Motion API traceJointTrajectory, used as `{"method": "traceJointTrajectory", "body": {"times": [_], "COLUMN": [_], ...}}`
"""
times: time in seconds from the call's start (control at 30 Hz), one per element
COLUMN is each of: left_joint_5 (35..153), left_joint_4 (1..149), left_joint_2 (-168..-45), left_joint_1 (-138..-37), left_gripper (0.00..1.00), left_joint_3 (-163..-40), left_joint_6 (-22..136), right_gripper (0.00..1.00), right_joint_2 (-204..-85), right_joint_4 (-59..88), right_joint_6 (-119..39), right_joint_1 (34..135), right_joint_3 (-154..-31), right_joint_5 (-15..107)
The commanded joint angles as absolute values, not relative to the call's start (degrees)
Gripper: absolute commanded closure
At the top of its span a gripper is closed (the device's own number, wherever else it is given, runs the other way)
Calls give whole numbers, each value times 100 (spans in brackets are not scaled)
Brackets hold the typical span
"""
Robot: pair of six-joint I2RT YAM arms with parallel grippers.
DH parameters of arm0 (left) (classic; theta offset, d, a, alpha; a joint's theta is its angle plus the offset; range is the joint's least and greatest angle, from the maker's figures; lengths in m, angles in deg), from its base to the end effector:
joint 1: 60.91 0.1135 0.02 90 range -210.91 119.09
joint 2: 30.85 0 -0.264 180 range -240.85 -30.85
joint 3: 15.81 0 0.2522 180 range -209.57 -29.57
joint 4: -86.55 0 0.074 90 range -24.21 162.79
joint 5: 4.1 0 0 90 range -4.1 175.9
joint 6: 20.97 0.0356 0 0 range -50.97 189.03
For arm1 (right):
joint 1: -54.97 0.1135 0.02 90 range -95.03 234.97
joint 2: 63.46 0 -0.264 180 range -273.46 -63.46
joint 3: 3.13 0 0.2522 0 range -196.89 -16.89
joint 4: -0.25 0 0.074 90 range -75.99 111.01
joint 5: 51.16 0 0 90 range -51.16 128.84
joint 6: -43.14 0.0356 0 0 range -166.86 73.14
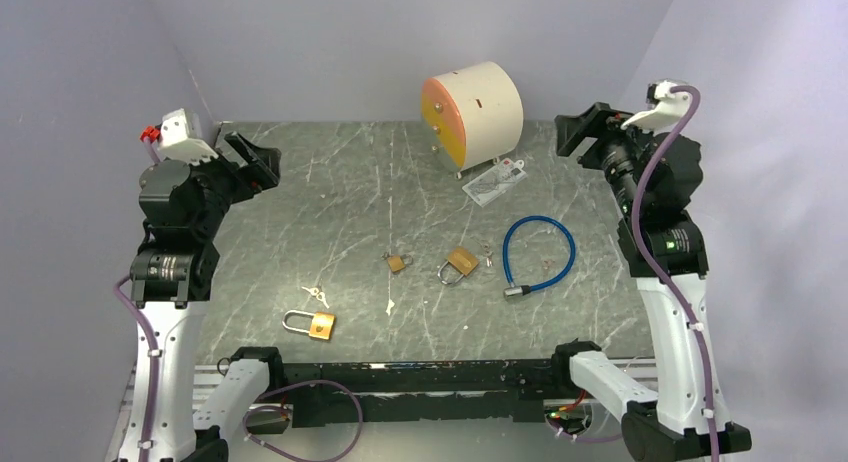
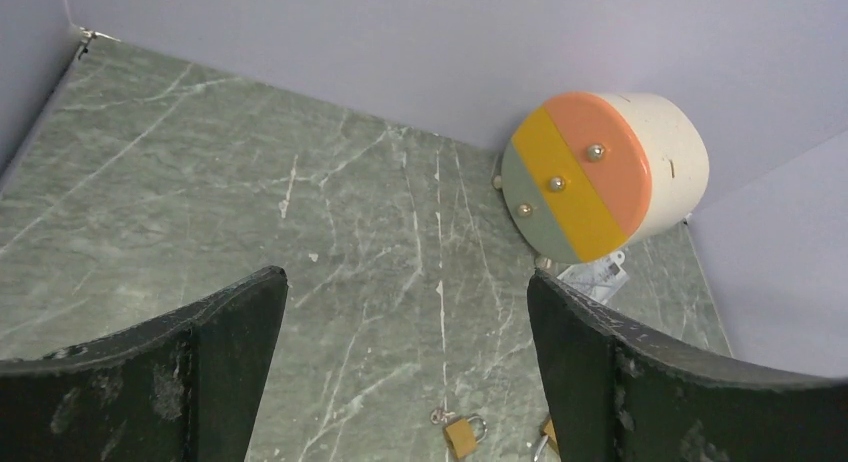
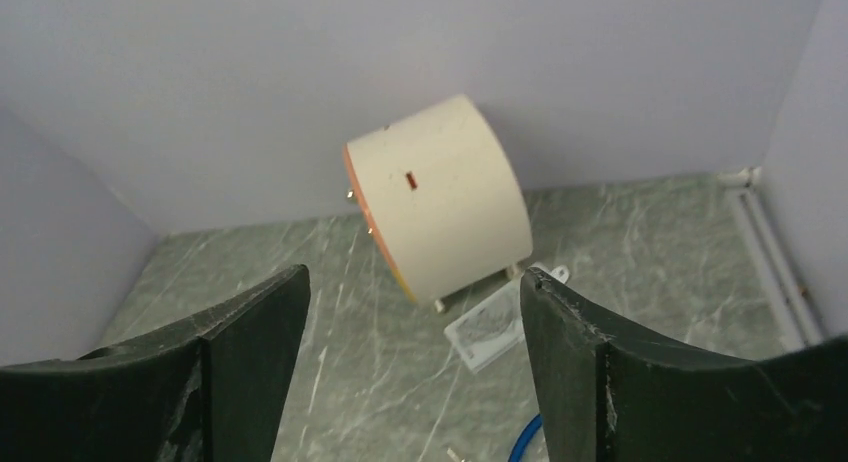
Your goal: Unlock with the key
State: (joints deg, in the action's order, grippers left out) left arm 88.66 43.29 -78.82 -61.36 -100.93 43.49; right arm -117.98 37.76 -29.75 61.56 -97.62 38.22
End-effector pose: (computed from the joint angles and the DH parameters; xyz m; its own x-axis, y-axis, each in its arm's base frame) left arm 0.1532 -0.0029 0.4502 -0.1201 -0.4297 -0.8949 0.0044 0.9012 -0.4333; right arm 0.1685 0.0191 0.4952 0.0101 0.2973 -0.9547 -0.1120 0.9491 0.2944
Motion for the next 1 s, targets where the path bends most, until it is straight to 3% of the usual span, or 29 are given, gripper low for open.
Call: {"method": "traceJointTrajectory", "body": {"times": [0.0, 0.2, 0.4, 0.57, 0.7, 0.97], "left_joint_5": [9209, 9333, 8737, 8772, 8016, 7253], "left_joint_4": [4613, 4192, 3459, 2496, 1786, 958], "left_joint_2": [-7847, -7819, -7716, -7907, -7917, -7497], "left_joint_1": [-6109, -6109, -6109, -6109, -6109, -6109], "left_gripper": [6, 6, 6, 6, 6, 7], "left_joint_3": [-10028, -9823, -9601, -9775, -9698, -9547], "left_joint_6": [4236, 4209, 4025, 4244, 3806, 2924], "right_gripper": [19, 23, 24, 48, 43, 38], "right_joint_2": [-11887, -11996, -12599, -14412, -15547, -17679], "right_joint_4": [4029, 3343, 3131, 4127, 4180, 4315], "right_joint_6": [-2528, -2033, -2148, -2339, -2360, -2047], "right_joint_1": [6174, 6560, 8779, 10236, 11239, 12019], "right_joint_3": [-9575, -8864, -8793, -9675, -9932, -11285], "right_joint_5": [4373, 5963, 4823, 4438, 4135, 3989]}}
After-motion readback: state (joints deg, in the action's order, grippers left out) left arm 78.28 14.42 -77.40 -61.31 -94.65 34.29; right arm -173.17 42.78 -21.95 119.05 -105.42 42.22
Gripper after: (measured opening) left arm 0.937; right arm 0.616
